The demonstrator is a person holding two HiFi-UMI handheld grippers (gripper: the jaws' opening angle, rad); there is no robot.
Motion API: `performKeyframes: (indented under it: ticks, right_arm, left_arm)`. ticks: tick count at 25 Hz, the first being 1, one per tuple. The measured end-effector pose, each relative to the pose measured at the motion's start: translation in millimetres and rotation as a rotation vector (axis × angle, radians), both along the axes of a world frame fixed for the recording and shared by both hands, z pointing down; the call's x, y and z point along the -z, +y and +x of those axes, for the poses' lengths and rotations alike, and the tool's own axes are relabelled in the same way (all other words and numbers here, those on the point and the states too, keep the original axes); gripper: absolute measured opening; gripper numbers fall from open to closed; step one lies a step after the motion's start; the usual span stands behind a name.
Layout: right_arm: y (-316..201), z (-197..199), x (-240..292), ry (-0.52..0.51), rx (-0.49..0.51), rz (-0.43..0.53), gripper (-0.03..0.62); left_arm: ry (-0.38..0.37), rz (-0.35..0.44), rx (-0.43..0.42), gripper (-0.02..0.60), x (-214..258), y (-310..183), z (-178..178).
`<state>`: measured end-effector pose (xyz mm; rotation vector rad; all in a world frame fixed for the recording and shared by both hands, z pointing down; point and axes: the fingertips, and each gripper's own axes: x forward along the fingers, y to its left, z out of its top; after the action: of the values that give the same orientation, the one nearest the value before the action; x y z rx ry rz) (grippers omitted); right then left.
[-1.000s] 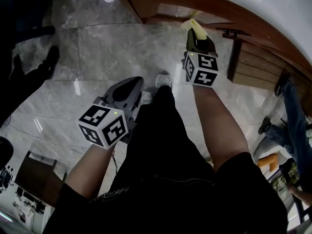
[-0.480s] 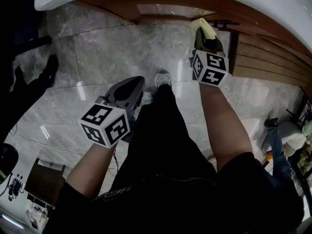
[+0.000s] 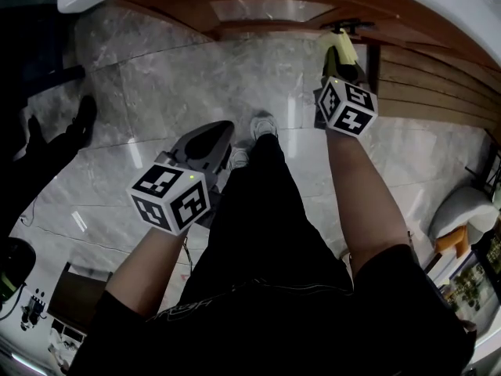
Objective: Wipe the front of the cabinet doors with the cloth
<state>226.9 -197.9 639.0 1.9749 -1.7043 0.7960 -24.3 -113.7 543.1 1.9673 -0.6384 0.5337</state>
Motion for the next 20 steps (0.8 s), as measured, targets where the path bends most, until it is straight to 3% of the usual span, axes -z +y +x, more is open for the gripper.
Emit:
performKeyframes:
  ticks: [7, 9, 12, 14, 16, 20]
  right_arm:
    - [32.8, -21.5, 56.8, -0.05, 0.071, 0.048, 0.04]
    - [52.5, -44.6, 90.7, -0.121, 0.157, 0.057, 0.04]
    - [90.2, -94.3, 156.8, -0.282, 0.378, 0.077, 0.04]
    - [118.9, -119.5, 200.7, -0.337, 0.494, 0.078, 0.04]
    - [145.1, -133.8, 239.4, -0.381, 0.541, 0.058, 0.04]
    - [186.5, -154.7, 322.8, -0.474, 0.602, 0.094, 0.04]
  left_arm:
    - [0.024, 0.026, -0.034, 0.006, 14.9, 17.5, -3.1]
    - [0.031, 0.035, -0.051, 0.006, 26.0, 27.1, -4.8]
    - [0.045, 0.063, -0.075, 0.006, 51.6, 39.4, -9.3]
    - [0.066, 0.082, -0.084, 0.006, 73.6, 48.1, -12.8]
    - [0.1, 0.116, -0.102, 0.006, 102.0, 56.2, -12.8]
    - [0.157, 0.265, -0.158, 0.006, 176.2, 70.3, -10.0]
